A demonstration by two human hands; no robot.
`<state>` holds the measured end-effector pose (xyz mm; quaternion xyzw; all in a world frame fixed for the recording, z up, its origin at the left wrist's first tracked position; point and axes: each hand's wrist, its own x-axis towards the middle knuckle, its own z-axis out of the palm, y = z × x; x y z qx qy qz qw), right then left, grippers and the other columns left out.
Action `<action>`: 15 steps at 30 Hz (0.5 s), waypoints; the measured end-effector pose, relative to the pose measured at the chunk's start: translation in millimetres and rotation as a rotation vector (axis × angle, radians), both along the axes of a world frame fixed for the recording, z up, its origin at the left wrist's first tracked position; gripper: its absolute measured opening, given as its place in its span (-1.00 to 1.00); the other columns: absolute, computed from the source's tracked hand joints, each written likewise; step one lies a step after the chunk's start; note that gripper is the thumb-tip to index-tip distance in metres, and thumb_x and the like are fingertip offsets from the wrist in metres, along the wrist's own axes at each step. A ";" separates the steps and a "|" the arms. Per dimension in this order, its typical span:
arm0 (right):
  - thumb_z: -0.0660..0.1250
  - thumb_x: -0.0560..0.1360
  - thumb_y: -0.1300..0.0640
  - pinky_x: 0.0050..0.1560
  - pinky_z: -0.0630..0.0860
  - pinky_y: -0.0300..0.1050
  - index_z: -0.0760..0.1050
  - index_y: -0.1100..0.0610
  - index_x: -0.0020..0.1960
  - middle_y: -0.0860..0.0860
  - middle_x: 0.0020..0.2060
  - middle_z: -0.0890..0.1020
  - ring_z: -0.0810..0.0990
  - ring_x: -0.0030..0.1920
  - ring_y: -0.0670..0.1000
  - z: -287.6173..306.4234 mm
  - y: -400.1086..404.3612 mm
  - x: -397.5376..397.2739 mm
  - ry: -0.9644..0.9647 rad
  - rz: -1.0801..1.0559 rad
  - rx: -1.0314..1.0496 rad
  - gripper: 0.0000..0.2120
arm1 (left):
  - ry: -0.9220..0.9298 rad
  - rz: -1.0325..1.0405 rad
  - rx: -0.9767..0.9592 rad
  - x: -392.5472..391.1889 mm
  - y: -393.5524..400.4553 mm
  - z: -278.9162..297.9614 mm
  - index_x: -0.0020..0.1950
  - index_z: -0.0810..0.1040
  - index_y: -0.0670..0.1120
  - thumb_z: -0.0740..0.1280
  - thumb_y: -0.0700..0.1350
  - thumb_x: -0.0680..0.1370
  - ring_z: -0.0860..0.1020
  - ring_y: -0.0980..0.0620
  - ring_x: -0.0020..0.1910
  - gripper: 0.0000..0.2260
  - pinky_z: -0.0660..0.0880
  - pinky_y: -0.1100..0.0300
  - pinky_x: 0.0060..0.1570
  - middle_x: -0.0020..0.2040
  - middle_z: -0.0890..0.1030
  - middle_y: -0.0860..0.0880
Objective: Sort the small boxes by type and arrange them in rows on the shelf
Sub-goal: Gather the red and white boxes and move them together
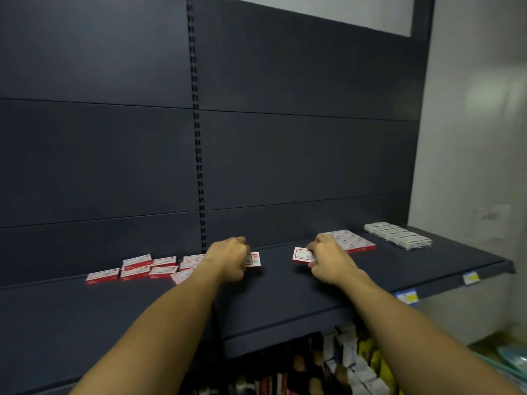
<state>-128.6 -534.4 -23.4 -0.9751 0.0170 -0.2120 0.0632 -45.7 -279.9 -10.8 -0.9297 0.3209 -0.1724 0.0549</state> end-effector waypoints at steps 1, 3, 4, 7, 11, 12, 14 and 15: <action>0.37 0.48 0.13 0.29 0.44 -0.02 0.54 0.13 0.25 0.02 0.14 0.42 0.35 0.29 0.06 -1.4 -12.3 -8.2 -0.005 -0.008 0.004 -0.66 | -0.003 -0.007 0.003 -5.2 -11.5 0.1 0.23 0.56 -0.03 0.33 -0.09 0.48 0.52 -0.07 0.16 -0.69 0.53 0.03 -0.05 0.17 0.48 0.00; 0.38 0.49 0.10 0.32 0.42 0.01 0.52 0.13 0.29 0.04 0.19 0.42 0.34 0.32 0.07 -4.8 -35.6 -24.6 0.000 -0.029 0.004 -0.63 | -0.005 -0.011 -0.004 -15.5 -34.2 0.9 0.27 0.53 -0.04 0.33 -0.10 0.49 0.51 -0.06 0.18 -0.66 0.52 0.03 -0.03 0.19 0.48 -0.01; 0.39 0.50 0.09 0.32 0.42 0.02 0.51 0.13 0.30 0.04 0.21 0.42 0.34 0.32 0.08 -6.6 -46.9 -33.0 0.006 -0.040 0.001 -0.61 | -0.006 -0.014 -0.013 -20.7 -45.6 0.5 0.28 0.52 -0.04 0.33 -0.10 0.49 0.51 -0.06 0.18 -0.65 0.52 0.04 -0.03 0.20 0.48 -0.01; 0.40 0.50 0.07 0.34 0.40 0.00 0.49 0.13 0.33 0.06 0.24 0.41 0.34 0.34 0.09 -12.2 -79.9 -56.2 0.021 -0.071 -0.021 -0.58 | -0.009 -0.043 -0.046 -37.0 -79.7 -5.0 0.30 0.52 -0.03 0.33 -0.10 0.51 0.49 -0.03 0.18 -0.64 0.50 0.07 -0.06 0.19 0.47 0.00; 0.42 0.49 0.06 0.35 0.40 -0.03 0.48 0.11 0.36 0.05 0.28 0.43 0.34 0.33 0.06 -22.7 -117.9 -85.5 0.030 -0.105 -0.053 -0.54 | -0.028 -0.093 -0.065 -59.2 -121.5 -12.9 0.32 0.50 -0.04 0.33 -0.11 0.52 0.46 -0.02 0.19 -0.64 0.54 0.05 -0.01 0.20 0.45 0.00; 0.42 0.49 0.07 0.34 0.40 -0.04 0.48 0.12 0.36 0.04 0.26 0.43 0.34 0.30 0.06 -24.4 -126.4 -91.7 0.025 -0.109 -0.060 -0.54 | -0.034 -0.104 -0.069 -64.0 -131.5 -14.5 0.33 0.49 -0.05 0.32 -0.11 0.52 0.45 -0.02 0.19 -0.64 0.54 0.05 0.01 0.21 0.44 0.00; 0.42 0.49 0.08 0.32 0.41 -0.05 0.49 0.13 0.34 0.05 0.22 0.44 0.36 0.27 0.06 -25.4 -142.1 -103.1 0.012 -0.120 -0.071 -0.56 | -0.046 -0.121 -0.073 -71.4 -151.2 -17.2 0.33 0.47 -0.05 0.32 -0.12 0.52 0.44 -0.02 0.20 -0.63 0.53 0.05 0.01 0.22 0.43 0.00; 0.41 0.48 0.08 0.32 0.41 -0.05 0.50 0.13 0.33 0.05 0.21 0.44 0.36 0.26 0.07 -25.0 -150.0 -107.8 0.009 -0.124 -0.072 -0.57 | -0.051 -0.129 -0.071 -74.2 -160.9 -17.9 0.34 0.47 -0.05 0.32 -0.12 0.52 0.43 -0.02 0.21 -0.62 0.53 0.06 0.01 0.22 0.43 0.00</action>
